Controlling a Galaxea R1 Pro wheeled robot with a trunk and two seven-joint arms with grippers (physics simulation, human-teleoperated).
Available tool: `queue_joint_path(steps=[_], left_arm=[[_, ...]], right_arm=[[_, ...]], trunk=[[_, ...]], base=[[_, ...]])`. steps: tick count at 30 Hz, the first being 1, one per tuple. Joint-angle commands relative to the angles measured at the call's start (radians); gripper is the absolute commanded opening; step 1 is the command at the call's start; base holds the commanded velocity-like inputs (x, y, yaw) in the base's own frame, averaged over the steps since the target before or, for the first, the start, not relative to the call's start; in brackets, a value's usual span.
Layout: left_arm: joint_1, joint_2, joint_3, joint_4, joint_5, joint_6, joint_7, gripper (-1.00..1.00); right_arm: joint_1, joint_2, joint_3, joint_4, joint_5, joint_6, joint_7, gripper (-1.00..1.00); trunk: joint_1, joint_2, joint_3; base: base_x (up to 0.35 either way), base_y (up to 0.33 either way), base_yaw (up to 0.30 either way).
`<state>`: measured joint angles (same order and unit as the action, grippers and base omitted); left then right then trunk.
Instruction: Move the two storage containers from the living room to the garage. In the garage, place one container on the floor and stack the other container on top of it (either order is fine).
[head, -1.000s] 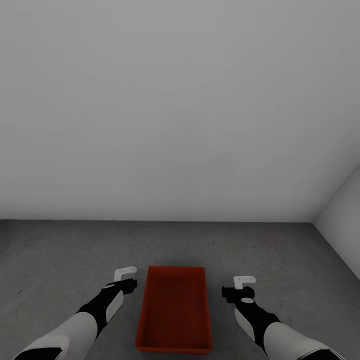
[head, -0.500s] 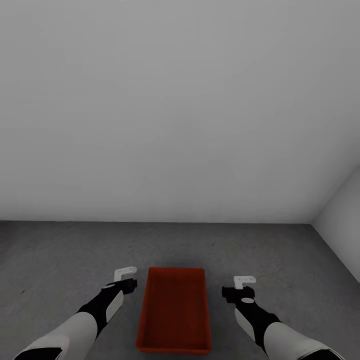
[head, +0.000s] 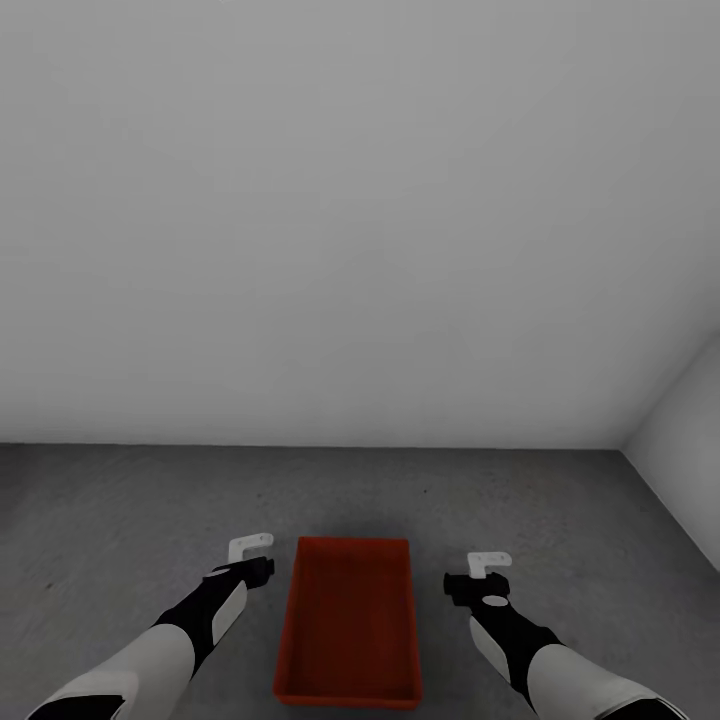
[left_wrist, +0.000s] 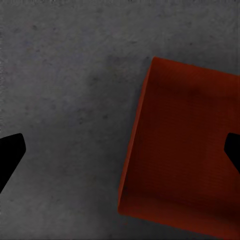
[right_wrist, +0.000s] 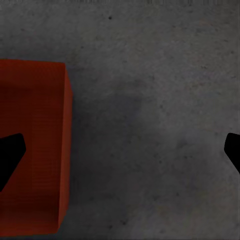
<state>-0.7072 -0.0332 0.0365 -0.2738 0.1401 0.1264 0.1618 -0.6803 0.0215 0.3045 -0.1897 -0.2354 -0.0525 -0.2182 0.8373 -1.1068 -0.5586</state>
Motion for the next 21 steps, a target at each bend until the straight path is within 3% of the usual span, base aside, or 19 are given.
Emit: queue_joint_path(steps=[1, 13, 21], left_arm=[[0.000, -0.001, 0.003, -0.002, 0.007, 0.005, 0.003, 1.00], [0.000, -0.001, 0.004, -0.002, 0.007, 0.006, 0.003, 1.00], [0.000, 0.000, 0.004, -0.002, 0.007, 0.004, 0.003, 1.00]], right_arm=[[-0.001, 0.000, 0.008, 0.001, -0.011, -0.004, -0.004, 1.00], [-0.001, 0.000, 0.008, 0.001, -0.011, -0.005, -0.004, 1.00], [-0.001, 0.000, 0.008, 0.001, -0.011, -0.006, -0.004, 1.00]], trunk=[[-0.004, 0.007, 0.002], [-0.050, 0.091, 0.040], [-0.050, 0.091, 0.040]], base=[[0.000, 0.000, 0.000], [0.000, 0.000, 0.000], [0.000, 0.000, 0.000]])
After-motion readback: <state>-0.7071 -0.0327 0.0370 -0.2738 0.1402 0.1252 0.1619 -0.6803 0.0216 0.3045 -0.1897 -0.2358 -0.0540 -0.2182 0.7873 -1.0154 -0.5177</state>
